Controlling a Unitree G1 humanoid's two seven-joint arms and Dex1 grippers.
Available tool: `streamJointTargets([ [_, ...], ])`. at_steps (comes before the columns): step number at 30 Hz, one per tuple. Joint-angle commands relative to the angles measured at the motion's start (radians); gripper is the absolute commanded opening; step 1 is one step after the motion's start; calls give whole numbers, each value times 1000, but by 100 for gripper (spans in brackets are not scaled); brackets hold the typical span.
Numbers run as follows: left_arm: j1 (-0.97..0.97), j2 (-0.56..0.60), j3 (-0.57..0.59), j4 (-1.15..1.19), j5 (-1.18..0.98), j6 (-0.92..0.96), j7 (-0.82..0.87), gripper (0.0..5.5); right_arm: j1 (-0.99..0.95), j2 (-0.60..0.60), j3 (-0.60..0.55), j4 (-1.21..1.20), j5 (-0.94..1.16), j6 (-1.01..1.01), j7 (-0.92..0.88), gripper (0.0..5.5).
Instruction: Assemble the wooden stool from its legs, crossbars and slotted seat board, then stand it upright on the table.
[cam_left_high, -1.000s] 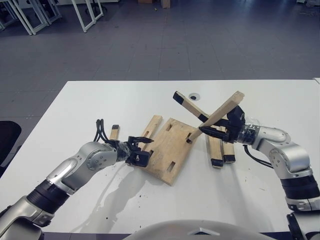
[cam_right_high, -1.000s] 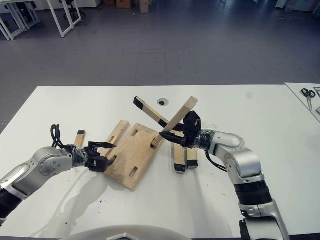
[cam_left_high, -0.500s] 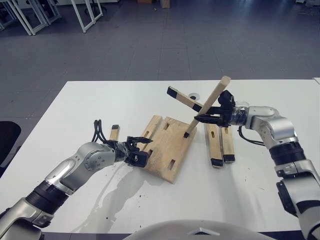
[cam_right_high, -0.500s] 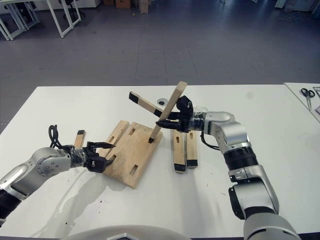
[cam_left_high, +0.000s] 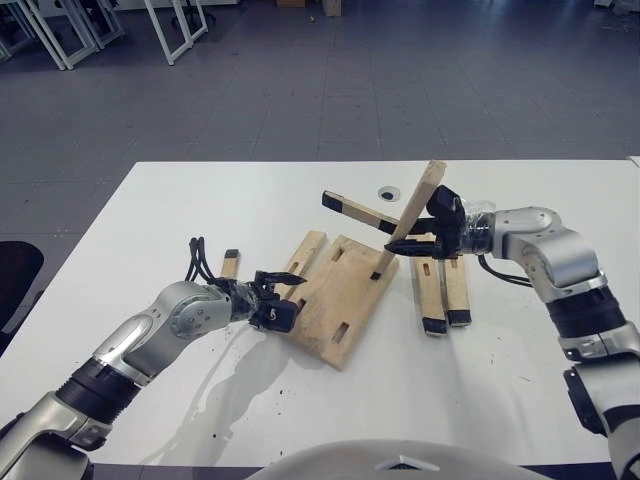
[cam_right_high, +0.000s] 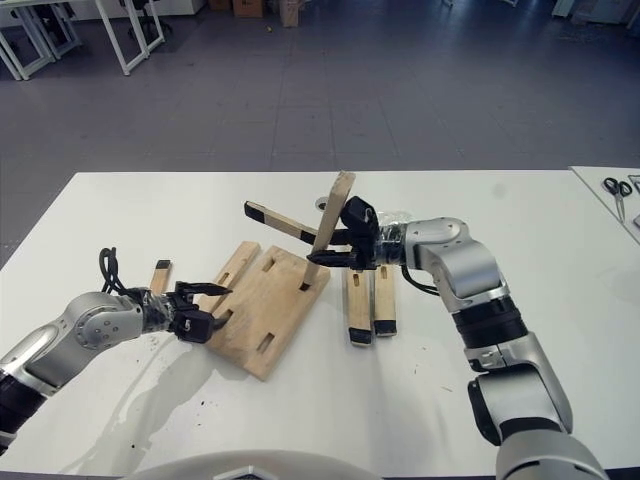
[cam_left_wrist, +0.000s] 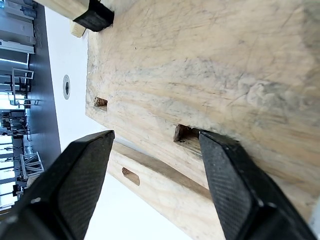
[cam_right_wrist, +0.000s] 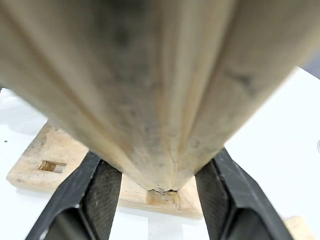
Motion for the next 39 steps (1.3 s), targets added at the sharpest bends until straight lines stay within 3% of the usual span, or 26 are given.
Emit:
streamJointTargets([
  [1, 93, -16, -77, 80, 79, 58, -82, 313, 81, 46, 62, 123, -11, 166, -2, 202],
  [6, 91, -24, -78, 76, 78, 66, -84, 313, 85, 64, 107, 187, -57, 194, -48, 202],
  [15, 95, -39, -82, 74, 74, 73, -81, 313, 214, 47, 249, 239, -200, -16, -105, 202],
  [21, 94, -48, -82, 79, 78, 75, -74, 313, 201, 51, 205, 299, -159, -10, -92, 202],
  [26, 83, -55, -81, 101, 83, 65, -68, 313, 122, 6, 115, 288, -7, 113, 48, 202],
  [39, 80, -62, -70, 115, 85, 59, -69, 313, 29, 29, 17, 286, 11, 44, 42, 202],
])
